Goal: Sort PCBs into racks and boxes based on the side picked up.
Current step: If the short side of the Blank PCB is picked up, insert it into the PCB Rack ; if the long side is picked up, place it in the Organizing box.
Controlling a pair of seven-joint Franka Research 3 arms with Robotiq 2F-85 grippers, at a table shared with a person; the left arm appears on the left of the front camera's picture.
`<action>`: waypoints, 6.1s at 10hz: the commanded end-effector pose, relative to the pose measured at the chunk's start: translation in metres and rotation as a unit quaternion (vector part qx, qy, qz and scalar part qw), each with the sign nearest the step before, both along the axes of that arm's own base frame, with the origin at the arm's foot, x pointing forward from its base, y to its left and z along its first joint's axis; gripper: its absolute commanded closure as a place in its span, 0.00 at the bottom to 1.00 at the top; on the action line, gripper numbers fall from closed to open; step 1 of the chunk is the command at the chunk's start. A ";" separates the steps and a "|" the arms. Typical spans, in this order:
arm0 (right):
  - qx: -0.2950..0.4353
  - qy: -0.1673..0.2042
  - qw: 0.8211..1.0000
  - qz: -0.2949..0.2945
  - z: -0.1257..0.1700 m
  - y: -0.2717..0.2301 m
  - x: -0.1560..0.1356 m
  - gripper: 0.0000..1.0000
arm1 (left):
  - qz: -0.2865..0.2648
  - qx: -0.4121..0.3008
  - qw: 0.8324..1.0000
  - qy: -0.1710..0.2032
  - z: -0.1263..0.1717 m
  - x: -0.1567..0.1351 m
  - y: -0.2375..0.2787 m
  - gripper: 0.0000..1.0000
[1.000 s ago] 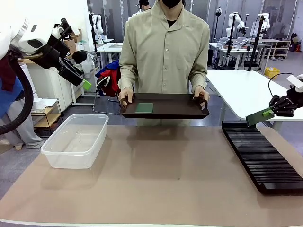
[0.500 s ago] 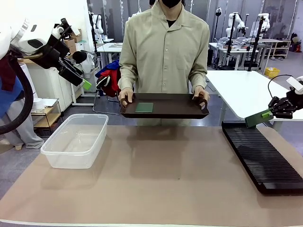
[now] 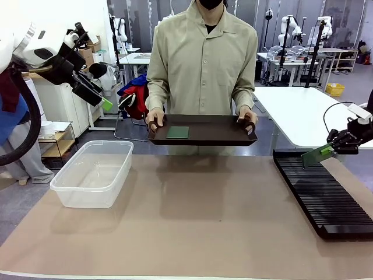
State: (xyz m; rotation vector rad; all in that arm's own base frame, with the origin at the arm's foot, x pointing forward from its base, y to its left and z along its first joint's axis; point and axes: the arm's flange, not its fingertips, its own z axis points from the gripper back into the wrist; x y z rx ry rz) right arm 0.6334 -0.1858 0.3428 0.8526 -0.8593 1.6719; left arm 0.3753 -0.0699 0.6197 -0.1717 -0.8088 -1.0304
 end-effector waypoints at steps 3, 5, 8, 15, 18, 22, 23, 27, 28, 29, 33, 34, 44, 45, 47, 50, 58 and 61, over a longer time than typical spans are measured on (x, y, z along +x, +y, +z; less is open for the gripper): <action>-0.005 0.018 0.999 0.032 -0.002 -0.001 0.014 0.98 | -0.008 0.004 1.000 0.002 -0.001 0.000 0.002 0.00; -0.004 0.012 0.999 0.035 -0.006 0.004 0.015 0.98 | -0.008 0.004 1.000 0.002 -0.001 0.000 0.002 0.00; -0.001 0.008 1.000 0.027 -0.018 0.011 0.018 0.98 | -0.008 0.004 1.000 0.002 -0.001 0.000 0.002 0.00; 0.000 -0.004 1.000 0.004 -0.033 0.021 0.023 0.98 | -0.008 0.004 1.000 0.002 -0.001 0.000 0.002 0.00; 0.021 0.016 1.000 -0.015 -0.039 0.021 0.024 0.98 | -0.008 0.004 1.000 0.002 -0.001 0.000 0.002 0.00; 0.044 0.058 0.997 -0.035 -0.044 0.021 0.026 0.98 | -0.008 0.004 1.000 0.002 -0.001 0.000 0.002 0.00; 0.042 0.065 0.996 -0.041 -0.045 0.021 0.027 0.98 | -0.008 0.004 1.000 0.002 -0.001 0.000 0.002 0.00; 0.052 0.106 0.991 -0.068 -0.050 0.014 0.032 0.98 | -0.008 0.004 1.000 0.002 -0.001 0.000 0.002 0.00; 0.048 0.117 0.990 -0.068 -0.050 0.011 0.032 0.98 | -0.008 0.004 1.000 0.002 -0.001 0.000 0.002 0.00; 0.052 0.126 0.988 -0.068 -0.050 0.009 0.032 0.98 | -0.008 0.004 1.000 0.002 -0.001 0.000 0.002 0.00; 0.070 0.134 0.987 -0.060 -0.046 0.004 0.031 0.98 | -0.008 0.004 1.000 0.002 -0.001 0.000 0.002 0.00; 0.070 0.135 0.987 -0.059 -0.046 0.004 0.031 0.98 | -0.008 0.004 1.000 0.002 -0.001 0.000 0.002 0.00; 0.051 0.121 0.990 -0.052 -0.059 0.006 0.031 0.98 | -0.008 0.004 1.000 0.002 -0.001 0.000 0.002 0.00; 0.054 0.117 0.990 -0.050 -0.060 0.006 0.031 0.98 | -0.008 0.004 1.000 0.002 -0.001 0.000 0.002 0.00; 0.063 0.112 0.991 -0.046 -0.065 0.006 0.031 0.98 | -0.008 0.004 1.000 0.002 -0.001 0.000 0.002 0.00; 0.066 0.103 0.992 -0.040 -0.071 0.007 0.029 0.98 | -0.008 0.004 1.000 0.002 -0.001 0.000 0.002 0.00; 0.060 0.120 0.991 -0.030 -0.083 0.000 0.025 0.78 | -0.008 0.004 1.000 0.002 -0.001 0.000 0.002 0.00; 0.057 0.117 0.991 -0.022 -0.081 0.000 0.024 0.47 | -0.008 0.004 1.000 0.002 -0.001 0.000 0.002 0.00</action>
